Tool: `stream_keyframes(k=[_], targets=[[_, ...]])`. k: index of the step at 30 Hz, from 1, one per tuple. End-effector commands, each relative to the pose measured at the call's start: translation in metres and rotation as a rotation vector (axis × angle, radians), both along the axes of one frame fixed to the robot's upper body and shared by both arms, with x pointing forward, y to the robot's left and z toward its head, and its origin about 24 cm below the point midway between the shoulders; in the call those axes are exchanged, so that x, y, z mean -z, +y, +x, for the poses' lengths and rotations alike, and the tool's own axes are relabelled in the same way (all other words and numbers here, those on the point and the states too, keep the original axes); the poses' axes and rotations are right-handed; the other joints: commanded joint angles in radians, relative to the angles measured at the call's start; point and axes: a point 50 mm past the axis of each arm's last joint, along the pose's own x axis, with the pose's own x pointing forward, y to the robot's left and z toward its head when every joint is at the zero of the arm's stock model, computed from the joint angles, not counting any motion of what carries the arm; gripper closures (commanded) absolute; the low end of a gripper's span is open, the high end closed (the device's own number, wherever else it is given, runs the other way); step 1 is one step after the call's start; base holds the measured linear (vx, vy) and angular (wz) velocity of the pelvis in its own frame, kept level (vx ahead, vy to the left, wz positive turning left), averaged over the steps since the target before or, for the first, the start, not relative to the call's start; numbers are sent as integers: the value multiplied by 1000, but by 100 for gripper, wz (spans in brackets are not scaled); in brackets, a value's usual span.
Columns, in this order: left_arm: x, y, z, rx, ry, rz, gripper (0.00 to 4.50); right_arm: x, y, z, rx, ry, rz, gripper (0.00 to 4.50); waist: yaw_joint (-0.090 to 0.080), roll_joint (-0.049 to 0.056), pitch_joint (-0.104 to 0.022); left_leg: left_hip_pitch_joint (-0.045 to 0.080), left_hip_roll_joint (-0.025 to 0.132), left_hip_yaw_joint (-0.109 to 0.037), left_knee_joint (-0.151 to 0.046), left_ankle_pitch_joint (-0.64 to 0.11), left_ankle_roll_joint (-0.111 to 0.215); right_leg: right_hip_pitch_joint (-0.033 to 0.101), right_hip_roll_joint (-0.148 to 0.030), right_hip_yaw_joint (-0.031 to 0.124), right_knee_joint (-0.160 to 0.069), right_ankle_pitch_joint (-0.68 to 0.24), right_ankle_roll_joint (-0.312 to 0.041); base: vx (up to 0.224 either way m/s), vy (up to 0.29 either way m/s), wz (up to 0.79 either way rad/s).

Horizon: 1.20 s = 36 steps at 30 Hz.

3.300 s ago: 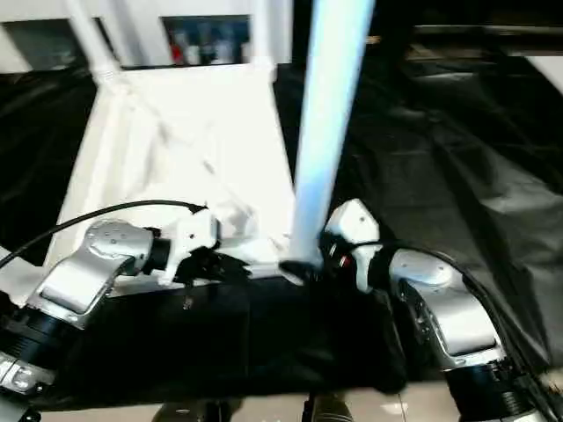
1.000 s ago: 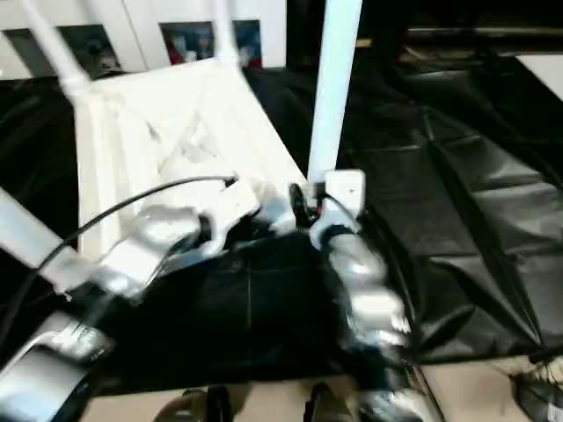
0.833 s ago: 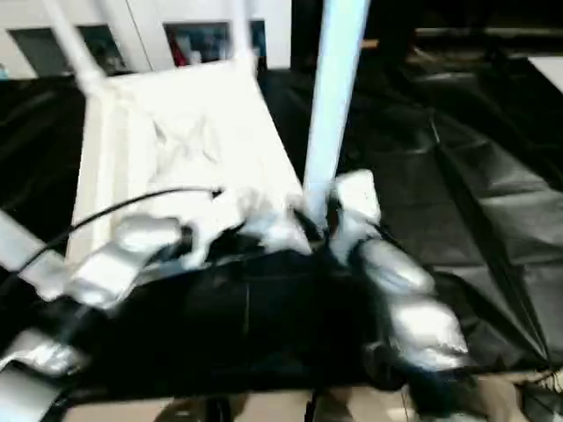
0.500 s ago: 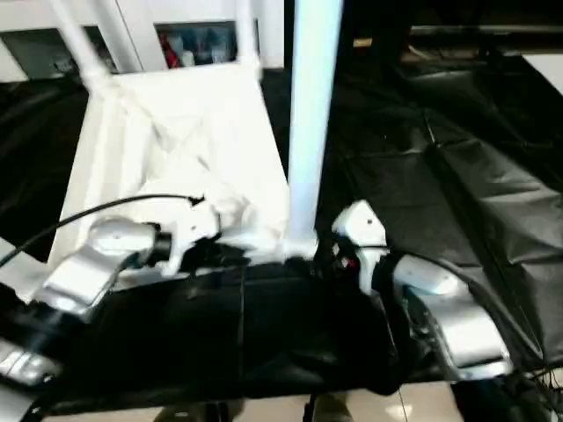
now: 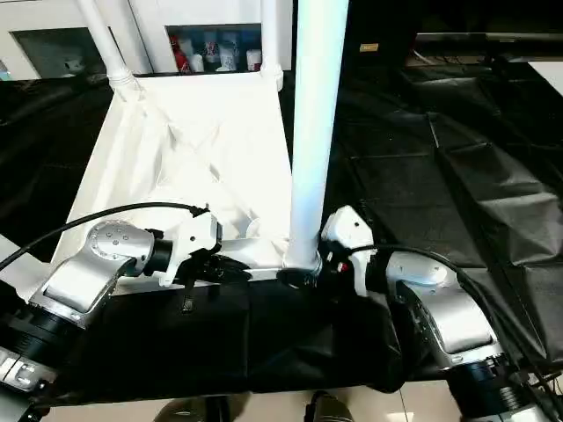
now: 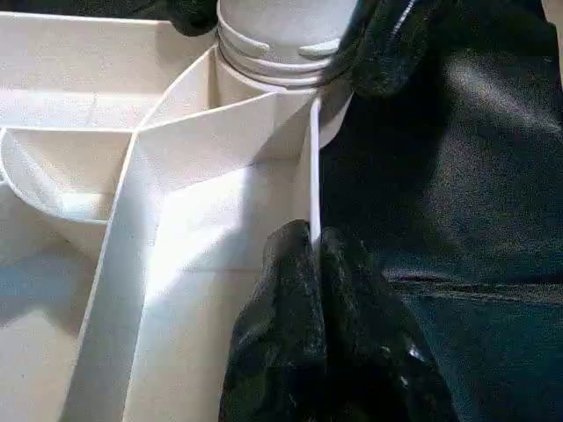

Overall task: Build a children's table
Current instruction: Rotate leg to tighten

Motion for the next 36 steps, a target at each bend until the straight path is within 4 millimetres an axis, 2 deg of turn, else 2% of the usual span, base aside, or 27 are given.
stream_keyframes(k=[1,6,7,9,12,13,14,17,25,29,31,32,33,35,36], targets=[[-2,-3,0,24,4,4,450,0,0,0,-22,-5,-13,73,2,-17,-83,33,48,-28,-60,-227,85,38,-39,22,-53,-205,-272,0,0,0],[-3,-3,2,20,0,5,450,1,0,4,-11,-2,-7,73,3,-16,-83,35,49,-30,-61,-250,75,37,-41,22,-56,-252,-268,0,0,0],[-3,-3,2,21,3,5,450,1,0,4,-11,-2,-5,89,3,-16,-83,35,49,-30,-61,-249,74,37,-40,22,-55,-248,-267,0,0,0],[-1,-2,1,21,7,8,450,2,0,4,-9,0,4,89,3,-16,-84,35,49,-30,-61,-241,77,38,-40,22,-54,-236,-268,0,0,0],[0,-2,1,22,15,6,450,4,0,4,-7,4,10,124,3,-16,-86,33,48,-29,-59,-230,83,39,-40,21,-52,-218,-274,0,0,0],[0,-2,1,22,16,8,450,5,0,3,-6,9,12,129,3,-22,-88,33,48,-29,-58,-224,86,41,-40,21,-51,-213,-275,0,0,0],[0,-2,1,21,17,8,450,5,0,2,-5,10,13,137,5,-19,-87,34,49,-29,-58,-224,89,39,-40,21,-51,-219,-275,0,0,0],[0,-1,1,19,21,8,450,6,0,2,-7,16,19,166,4,-19,-86,34,49,-29,-59,-227,87,38,-40,21,-52,-228,-273,0,0,0],[4,-2,0,12,40,8,450,12,5,0,29,29,27,181,2,-13,-78,35,49,-30,-64,-260,71,34,-39,22,-57,-253,-264,0,0,0],[9,-8,4,-42,49,6,450,22,7,2,170,41,32,182,-2,-14,-71,37,48,-32,-70,-321,41,29,-40,23,-66,-346,-239,0,0,0],[11,-10,8,-86,37,18,450,25,10,7,276,53,67,182,-8,-15,-65,40,46,-37,-75,-384,9,22,-41,22,-76,-447,-205,0,0,0],[12,-13,11,-117,30,20,450,27,13,10,342,50,80,182,-10,-12,-62,41,45,-37,-77,-402,2,18,-40,22,-80,-474,-195,0,0,0],[12,-13,11,-117,30,20,450,27,13,10,342,50,80,183,-13,-14,-61,42,44,-39,-77,-418,-8,15,-40,22,-83,-500,-185,-50,2,-2],[14,-26,21,-205,8,13,450,31,24,21,591,84,158,183,-23,-15,-54,46,38,-45,-79,-478,-33,6,-41,18,-95,-614,-138,-54,5,-3],[15,-31,23,-230,7,8,450,33,27,25,679,91,178,183,-27,-12,-52,52,36,-53,-78,-518,-51,0,-44,12,-105,-695,-112,-61,2,-5]])
